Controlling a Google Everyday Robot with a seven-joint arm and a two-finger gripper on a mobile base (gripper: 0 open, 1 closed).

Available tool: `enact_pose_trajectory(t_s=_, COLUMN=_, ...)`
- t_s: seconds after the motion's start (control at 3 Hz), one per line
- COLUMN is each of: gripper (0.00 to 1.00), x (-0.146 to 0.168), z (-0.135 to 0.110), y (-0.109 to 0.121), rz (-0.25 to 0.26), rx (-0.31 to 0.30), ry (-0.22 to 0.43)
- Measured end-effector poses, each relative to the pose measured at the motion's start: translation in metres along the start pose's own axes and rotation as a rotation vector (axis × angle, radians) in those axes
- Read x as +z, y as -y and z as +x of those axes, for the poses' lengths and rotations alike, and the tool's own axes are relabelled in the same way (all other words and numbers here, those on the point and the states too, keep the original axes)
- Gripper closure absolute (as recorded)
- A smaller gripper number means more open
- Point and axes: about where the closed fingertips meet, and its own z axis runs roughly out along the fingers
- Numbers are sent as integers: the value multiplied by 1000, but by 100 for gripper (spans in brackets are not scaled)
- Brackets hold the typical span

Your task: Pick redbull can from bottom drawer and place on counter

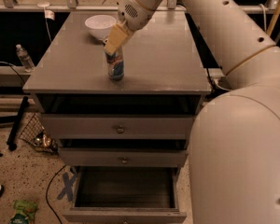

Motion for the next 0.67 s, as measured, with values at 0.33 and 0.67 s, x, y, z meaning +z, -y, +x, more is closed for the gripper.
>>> enact_pose_trajectory(t_s=0.33, gripper=22, x=5, z=-4, y=2, rz=2, rx=-1, ry=10)
enact_pose_trajectory(t_s=0.67, gripper=1, x=8, z=-6, y=3, rz=2, rx=-2, ry=15)
